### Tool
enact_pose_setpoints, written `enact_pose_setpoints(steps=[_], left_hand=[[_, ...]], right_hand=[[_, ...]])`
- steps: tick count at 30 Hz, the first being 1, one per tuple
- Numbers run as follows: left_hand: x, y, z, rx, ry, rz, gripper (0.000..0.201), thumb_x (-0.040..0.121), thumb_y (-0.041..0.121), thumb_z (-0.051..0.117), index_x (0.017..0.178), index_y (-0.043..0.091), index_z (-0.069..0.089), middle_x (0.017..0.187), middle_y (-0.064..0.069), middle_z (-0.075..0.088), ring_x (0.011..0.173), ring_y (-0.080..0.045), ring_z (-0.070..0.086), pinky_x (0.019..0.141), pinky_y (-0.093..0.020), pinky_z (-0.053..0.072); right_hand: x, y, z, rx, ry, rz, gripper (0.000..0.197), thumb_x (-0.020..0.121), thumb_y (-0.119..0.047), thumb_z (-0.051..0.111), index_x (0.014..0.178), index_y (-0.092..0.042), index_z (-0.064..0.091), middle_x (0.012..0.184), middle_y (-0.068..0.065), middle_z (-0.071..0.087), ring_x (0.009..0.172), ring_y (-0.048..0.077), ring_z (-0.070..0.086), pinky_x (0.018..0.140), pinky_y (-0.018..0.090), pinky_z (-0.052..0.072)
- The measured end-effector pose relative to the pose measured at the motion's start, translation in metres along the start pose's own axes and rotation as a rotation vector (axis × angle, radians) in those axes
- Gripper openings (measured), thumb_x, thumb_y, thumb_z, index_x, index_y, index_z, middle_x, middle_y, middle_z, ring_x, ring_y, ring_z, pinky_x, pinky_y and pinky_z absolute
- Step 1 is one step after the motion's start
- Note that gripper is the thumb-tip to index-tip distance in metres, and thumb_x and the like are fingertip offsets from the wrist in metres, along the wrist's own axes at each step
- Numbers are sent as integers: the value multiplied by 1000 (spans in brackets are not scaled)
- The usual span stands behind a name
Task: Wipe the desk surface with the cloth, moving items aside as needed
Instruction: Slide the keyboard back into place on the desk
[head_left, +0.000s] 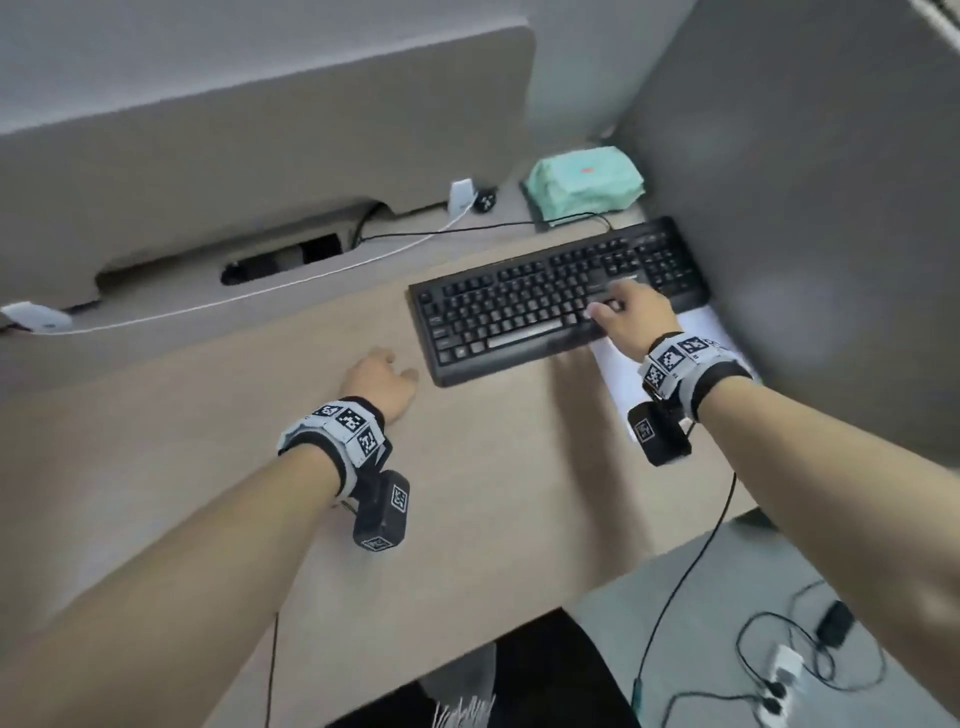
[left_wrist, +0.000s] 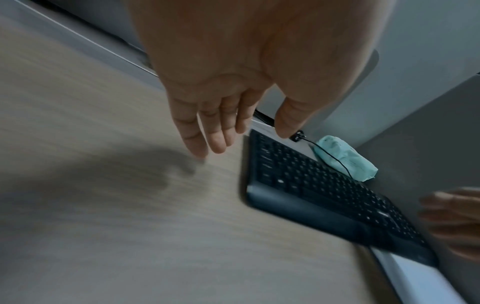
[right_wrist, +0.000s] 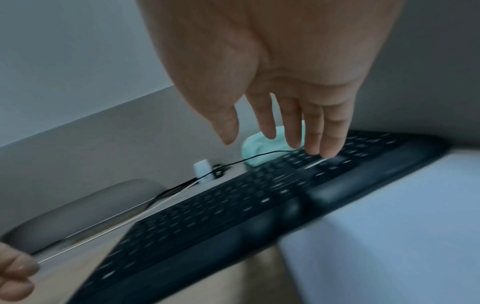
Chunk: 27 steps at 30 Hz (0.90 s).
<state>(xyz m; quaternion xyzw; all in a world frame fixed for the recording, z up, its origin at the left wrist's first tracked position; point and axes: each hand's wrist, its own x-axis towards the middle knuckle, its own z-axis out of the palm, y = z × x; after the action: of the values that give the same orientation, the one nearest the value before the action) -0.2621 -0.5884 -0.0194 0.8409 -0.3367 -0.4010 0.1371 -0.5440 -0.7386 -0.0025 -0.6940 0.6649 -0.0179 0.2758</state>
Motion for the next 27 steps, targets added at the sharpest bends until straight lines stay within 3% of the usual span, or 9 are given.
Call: enact_pose_setpoints(steps=[3,5,7,11,15,23,27], left_hand=[[30,47,26,-15,42,-42,48,84,41,61,122,12,56,120,-10,64,110,-34,60,98,-41,47],[58,57,41,-26,113,-86,59,67,54,58,113,16,58,114,-10,66,102,-35,63,94,-45,50],[84,50,51,-57,168,-159,72,58,59,55,114,15,53,116,-12,63,103,-37,62,93,-49,51],[80,74,51,-79,223,-294,71,75,50,64,126,4,46,126,-21,57,111,-42,58,97,-48,48],[93,76,58,-143,238,-334,63,86,38,65,128,-5,46,126,-26,57,111,-42,58,96,-44,48],[99,79,51,-129,206,-351,71,84,50,64,126,-5,50,121,-25,60,104,-42,60,88,-42,49],[96,69,39,-114,197,-363,79,80,58,61,129,-2,48,127,-23,57,109,-42,58,96,-45,48]], right_hand=[[38,42,-25,48,33,83,50,93,-37,60,131,-4,55,130,18,60,119,34,57,99,38,44],[62,64,-33,55,49,123,54,92,-40,61,133,-6,54,131,18,58,120,35,56,100,40,45],[81,81,-33,53,52,153,56,89,-43,62,132,-8,52,132,20,55,121,39,53,101,42,44],[109,101,-34,87,46,212,64,89,-44,63,138,-9,41,135,22,50,124,40,49,104,44,41],[126,106,-29,137,21,225,62,87,-46,65,133,-8,45,129,21,55,119,38,53,100,40,44],[133,94,-31,108,25,269,74,83,-59,62,138,-13,42,133,21,52,122,40,50,101,44,43],[122,79,-35,69,43,276,79,83,-63,60,139,-11,41,139,20,43,129,39,41,106,47,37]])
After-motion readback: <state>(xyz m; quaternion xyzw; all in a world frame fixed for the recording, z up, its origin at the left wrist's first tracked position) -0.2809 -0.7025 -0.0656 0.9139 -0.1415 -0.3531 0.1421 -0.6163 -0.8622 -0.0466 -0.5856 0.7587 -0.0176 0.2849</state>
